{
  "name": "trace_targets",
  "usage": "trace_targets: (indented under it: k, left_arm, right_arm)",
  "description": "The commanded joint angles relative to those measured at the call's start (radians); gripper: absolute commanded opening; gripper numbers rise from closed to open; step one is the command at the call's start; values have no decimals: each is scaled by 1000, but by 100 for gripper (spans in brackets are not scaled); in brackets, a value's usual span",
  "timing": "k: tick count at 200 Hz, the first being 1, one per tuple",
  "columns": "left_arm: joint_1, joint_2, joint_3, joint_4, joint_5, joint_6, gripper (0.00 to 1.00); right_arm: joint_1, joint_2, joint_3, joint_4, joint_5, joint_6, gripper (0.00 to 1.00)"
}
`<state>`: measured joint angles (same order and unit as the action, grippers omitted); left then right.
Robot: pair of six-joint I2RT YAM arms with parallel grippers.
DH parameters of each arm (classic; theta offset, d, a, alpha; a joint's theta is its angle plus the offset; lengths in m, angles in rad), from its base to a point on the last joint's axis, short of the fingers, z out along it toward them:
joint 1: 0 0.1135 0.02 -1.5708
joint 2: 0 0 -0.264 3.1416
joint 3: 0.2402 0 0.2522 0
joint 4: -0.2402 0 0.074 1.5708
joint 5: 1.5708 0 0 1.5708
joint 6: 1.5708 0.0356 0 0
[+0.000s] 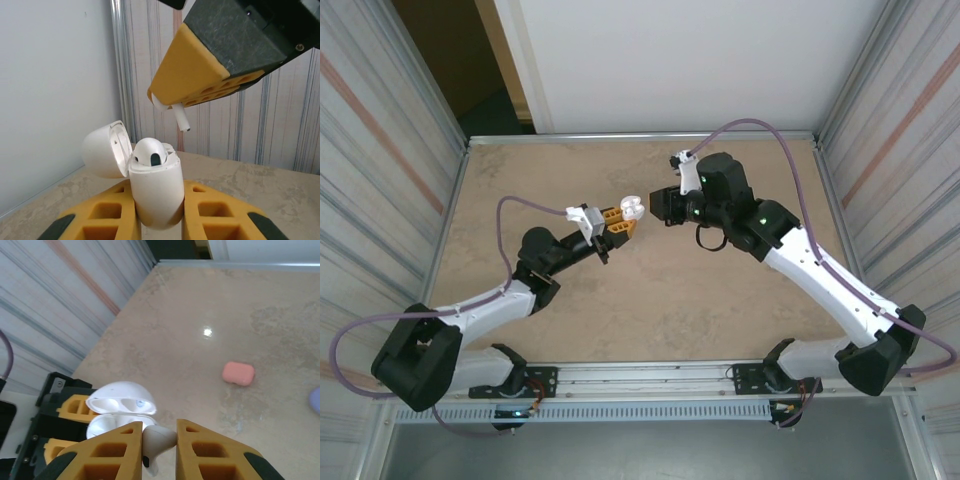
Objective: Insert the wireless bluetooth earbuds into the charging case
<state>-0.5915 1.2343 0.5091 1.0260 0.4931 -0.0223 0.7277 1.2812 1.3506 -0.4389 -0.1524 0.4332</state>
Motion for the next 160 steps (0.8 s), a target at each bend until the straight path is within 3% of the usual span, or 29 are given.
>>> trace_targets:
  k: [1, 160]
  left_arm:
    - [-8, 5, 38, 48, 0, -2, 0]
    - [-13, -1, 40, 52, 2, -2, 0]
  right_arm:
    - [24, -20, 35, 48, 16, -24, 19]
    - [77, 31, 33, 118, 94, -28, 18]
